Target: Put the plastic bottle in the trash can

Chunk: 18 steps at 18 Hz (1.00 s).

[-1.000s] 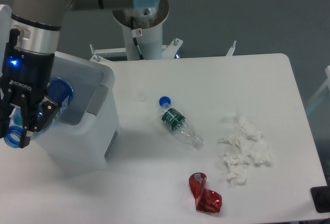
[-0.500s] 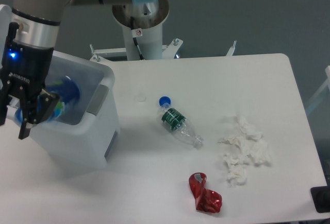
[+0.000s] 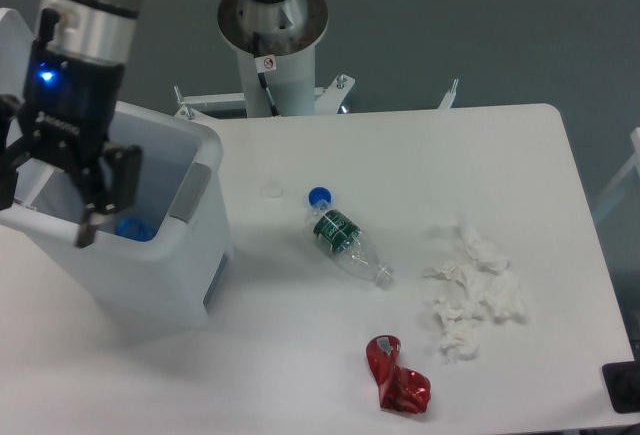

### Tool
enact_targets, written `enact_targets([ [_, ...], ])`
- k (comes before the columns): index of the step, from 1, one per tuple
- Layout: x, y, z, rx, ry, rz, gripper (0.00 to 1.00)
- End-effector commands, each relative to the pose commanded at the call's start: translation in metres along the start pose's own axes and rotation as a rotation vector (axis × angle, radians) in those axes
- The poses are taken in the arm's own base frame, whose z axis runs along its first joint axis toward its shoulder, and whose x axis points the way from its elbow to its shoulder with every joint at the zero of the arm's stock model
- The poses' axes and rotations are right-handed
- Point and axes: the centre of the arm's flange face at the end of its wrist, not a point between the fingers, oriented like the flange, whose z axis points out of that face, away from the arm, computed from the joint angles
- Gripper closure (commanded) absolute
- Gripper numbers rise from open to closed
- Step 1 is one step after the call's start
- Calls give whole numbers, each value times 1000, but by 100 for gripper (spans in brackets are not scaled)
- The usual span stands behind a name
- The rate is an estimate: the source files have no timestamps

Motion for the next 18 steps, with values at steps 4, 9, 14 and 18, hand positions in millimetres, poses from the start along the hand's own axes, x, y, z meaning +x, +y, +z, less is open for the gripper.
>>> enact_targets([
  [4, -82, 38, -15, -40, -85, 1, 0],
  [9, -206, 143, -18, -197, -166, 123, 0],
  [14, -258, 212, 42, -492, -205, 270, 0],
  [18, -275, 225, 48, -570, -158, 371, 0],
])
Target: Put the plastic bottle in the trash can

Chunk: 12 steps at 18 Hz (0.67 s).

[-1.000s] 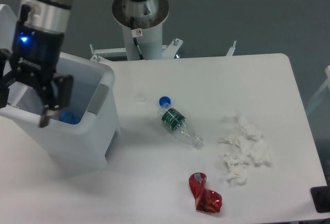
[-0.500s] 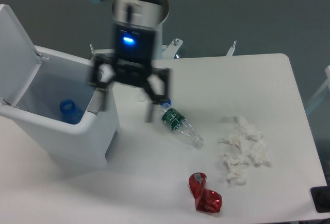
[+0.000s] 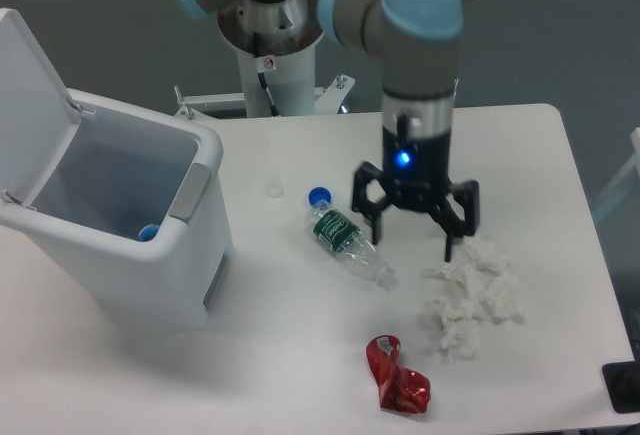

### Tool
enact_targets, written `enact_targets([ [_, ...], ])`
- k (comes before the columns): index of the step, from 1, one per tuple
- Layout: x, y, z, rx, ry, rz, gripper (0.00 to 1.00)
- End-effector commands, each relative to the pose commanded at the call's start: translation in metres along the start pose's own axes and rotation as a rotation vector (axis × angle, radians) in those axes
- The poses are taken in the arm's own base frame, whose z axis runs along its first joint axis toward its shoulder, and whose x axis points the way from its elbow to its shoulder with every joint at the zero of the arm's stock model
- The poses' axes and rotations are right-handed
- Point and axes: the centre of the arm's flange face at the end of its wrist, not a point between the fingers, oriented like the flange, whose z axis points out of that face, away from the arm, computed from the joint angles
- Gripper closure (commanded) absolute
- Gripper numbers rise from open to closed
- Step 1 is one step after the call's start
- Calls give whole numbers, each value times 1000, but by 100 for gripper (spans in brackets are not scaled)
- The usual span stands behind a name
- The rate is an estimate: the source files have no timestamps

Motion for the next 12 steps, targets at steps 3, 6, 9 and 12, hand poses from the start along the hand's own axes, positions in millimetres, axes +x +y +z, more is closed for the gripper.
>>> enact_targets([
  [3, -2, 14, 14, -84, 74, 170, 0],
  [6, -3, 28, 48, -172, 117, 186, 0],
  [9, -11, 29, 47, -229, 151, 188, 0],
  [12, -19, 26, 47, -248, 223, 184, 0],
])
